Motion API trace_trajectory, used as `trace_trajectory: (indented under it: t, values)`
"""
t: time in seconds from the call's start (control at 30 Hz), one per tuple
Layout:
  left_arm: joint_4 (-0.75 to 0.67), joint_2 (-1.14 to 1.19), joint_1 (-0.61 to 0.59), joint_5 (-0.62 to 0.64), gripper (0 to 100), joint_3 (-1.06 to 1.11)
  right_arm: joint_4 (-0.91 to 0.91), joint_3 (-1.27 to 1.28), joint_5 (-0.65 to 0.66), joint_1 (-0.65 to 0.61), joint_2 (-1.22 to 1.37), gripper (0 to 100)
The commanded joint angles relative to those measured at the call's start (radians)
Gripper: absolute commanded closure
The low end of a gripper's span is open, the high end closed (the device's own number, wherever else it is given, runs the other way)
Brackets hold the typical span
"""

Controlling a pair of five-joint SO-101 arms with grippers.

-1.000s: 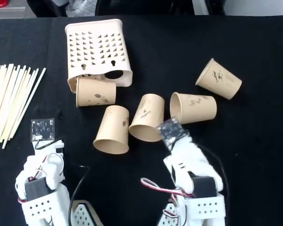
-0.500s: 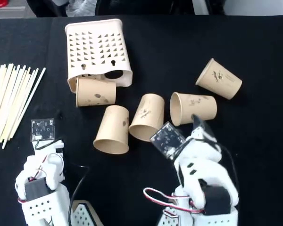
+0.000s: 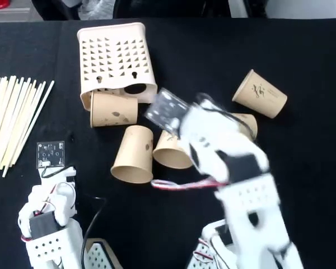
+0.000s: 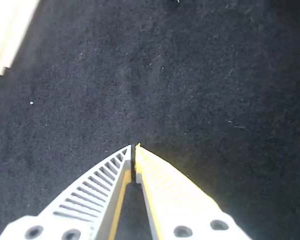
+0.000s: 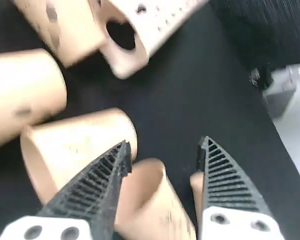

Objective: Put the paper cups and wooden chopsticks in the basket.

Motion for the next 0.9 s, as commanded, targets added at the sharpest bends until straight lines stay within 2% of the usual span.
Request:
trace_trajectory:
  t: [0.0,0.13,0.33,0.73,0.87]
  values:
    - [0.005,-0.005,0.005,-0.005,97,0.018,-0.235,-0.058,-0.015,-0.063,0.15,77.6]
    - [0.005,-0.005,0.005,-0.005,97,0.018,-0.448,-0.061,-0.017,-0.075,0.303,77.4]
    - [0.005,-0.005,0.005,-0.005,97,0.018,-0.667,-0.047,-0.017,-0.075,0.515,77.3]
    - [0.005,-0.005,0.005,-0.005,97,0.018,-1.054,-0.059,-0.011,-0.077,0.88,77.2]
    - [0.005,-0.005,0.005,-0.005,97,0.018,-1.1,-0.099,-0.012,-0.071,0.944,77.5]
